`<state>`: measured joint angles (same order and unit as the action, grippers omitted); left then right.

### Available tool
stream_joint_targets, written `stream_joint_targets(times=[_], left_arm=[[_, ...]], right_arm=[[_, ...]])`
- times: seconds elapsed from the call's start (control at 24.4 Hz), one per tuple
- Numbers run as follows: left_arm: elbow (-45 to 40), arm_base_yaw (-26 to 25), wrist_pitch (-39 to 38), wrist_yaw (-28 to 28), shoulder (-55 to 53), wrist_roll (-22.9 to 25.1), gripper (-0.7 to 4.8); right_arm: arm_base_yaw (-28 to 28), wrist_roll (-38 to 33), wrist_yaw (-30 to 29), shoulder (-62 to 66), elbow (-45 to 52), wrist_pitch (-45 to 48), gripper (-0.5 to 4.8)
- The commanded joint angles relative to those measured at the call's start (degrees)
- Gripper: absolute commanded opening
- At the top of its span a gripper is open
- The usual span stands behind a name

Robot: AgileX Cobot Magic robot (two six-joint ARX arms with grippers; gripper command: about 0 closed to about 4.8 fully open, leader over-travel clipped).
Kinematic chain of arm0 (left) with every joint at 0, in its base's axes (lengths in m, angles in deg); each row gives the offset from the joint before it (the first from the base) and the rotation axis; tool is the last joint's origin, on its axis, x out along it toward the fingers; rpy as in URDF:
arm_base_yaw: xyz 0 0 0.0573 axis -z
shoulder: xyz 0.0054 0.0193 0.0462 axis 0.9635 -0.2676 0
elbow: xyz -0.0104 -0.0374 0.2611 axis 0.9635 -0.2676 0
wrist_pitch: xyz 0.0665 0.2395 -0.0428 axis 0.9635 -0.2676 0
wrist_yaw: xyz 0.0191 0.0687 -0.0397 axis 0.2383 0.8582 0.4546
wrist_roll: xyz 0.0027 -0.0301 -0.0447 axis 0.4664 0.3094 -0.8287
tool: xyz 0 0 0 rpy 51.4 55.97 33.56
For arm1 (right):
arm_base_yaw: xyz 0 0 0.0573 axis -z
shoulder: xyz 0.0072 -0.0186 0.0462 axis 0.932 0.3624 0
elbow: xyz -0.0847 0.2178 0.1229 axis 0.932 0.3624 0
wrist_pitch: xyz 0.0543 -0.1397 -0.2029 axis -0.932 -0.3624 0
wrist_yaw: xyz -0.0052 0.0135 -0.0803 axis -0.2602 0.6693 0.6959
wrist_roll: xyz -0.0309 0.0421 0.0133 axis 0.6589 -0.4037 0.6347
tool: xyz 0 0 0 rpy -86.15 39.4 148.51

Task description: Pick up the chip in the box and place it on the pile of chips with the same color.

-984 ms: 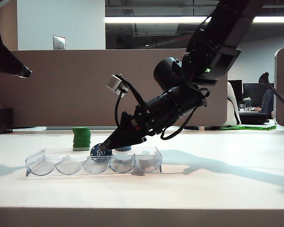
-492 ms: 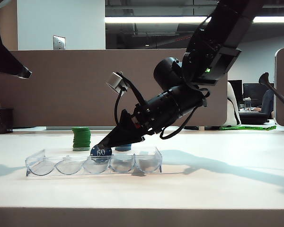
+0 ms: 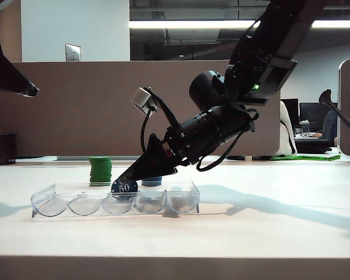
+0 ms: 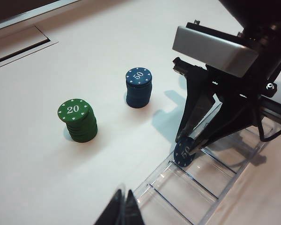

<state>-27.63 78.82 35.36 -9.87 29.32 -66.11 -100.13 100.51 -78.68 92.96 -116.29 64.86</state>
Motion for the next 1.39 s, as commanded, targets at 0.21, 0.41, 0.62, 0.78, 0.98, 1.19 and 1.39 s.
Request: stream_joint_targets(times=[0.21,0.41,0.62,0.78,0.98,1.19,1.39], left_arm=[[0.1,0.0,0.2,-0.4,0.1,-0.2,-0.06],[0.1,0.0,0.2,-0.4,0.1,-0.2,-0.06],[0.1,0.0,0.2,-0.4,0.1,-0.2,-0.06],[0.1,0.0,0.2,-0.4,0.1,-0.2,-0.06],[0.1,0.0,0.2,-0.4,0.1,-0.2,-0.06],[0.1,0.0,0.2,-0.8,0.1,-0.2,-0.06],[0.1,0.0,0.0,-0.9,0.1,-0.2,-0.06]], right_arm=[[-0.1,-0.1,-3.2,-0.3,-0.1,1.0,1.06],[-0.1,-0.1,-3.2,-0.3,-0.1,0.9,0.82],[-0.1,-0.1,-3.3,-0.3,-0.1,0.9,0.46],[-0.1,-0.1,-3.4,-0.3,-0.1,1.0,0.43],[-0.1,-0.1,-3.4,-0.4,-0.2,1.5,-0.01],[-0.1,-0.1,-3.5,-0.8,-0.2,2.5,-0.01],[-0.1,-0.1,-6.4,-2.6,-0.2,4.0,-0.01]])
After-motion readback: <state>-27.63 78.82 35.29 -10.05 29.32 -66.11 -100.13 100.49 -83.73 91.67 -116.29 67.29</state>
